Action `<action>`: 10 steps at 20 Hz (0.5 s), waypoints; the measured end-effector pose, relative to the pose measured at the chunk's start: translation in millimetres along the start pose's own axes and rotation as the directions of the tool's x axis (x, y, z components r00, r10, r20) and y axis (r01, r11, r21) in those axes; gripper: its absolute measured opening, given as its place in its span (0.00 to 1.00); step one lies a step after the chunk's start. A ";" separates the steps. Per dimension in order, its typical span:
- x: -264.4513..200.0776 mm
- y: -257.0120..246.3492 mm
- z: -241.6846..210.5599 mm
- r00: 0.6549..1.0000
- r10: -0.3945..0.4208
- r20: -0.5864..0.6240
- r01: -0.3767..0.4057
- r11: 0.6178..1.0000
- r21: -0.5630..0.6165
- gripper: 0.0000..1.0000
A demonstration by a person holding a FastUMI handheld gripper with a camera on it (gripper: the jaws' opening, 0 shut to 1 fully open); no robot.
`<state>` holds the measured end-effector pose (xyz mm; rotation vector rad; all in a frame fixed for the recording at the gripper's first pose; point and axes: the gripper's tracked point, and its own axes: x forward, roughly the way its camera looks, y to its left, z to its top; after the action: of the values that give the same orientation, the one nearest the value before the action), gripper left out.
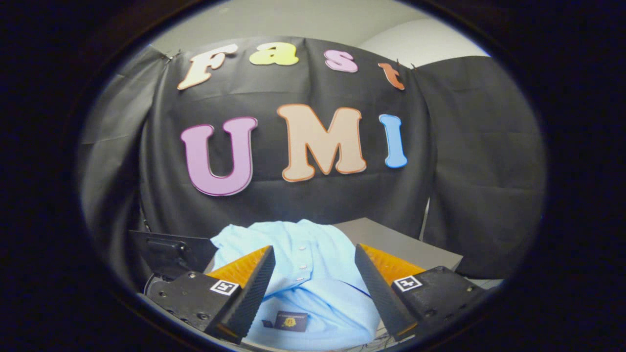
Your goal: Put the clothes into the washing machine and then close the washing machine lid.
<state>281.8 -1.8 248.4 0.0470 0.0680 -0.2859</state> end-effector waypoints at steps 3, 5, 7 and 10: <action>16.3 -1.2 -22.9 0.997 -0.016 -0.078 0.016 1.000 -0.008 0.97; 21.0 0.1 -42.4 0.991 -0.015 -0.134 0.014 1.000 -0.010 0.97; 23.1 -0.1 -48.9 0.987 -0.007 -0.159 0.008 1.000 0.004 0.97; 23.6 0.9 -49.1 0.987 -0.001 -0.162 -0.001 1.000 -0.011 0.97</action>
<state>301.7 -4.8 197.7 0.0595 0.2312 -0.2815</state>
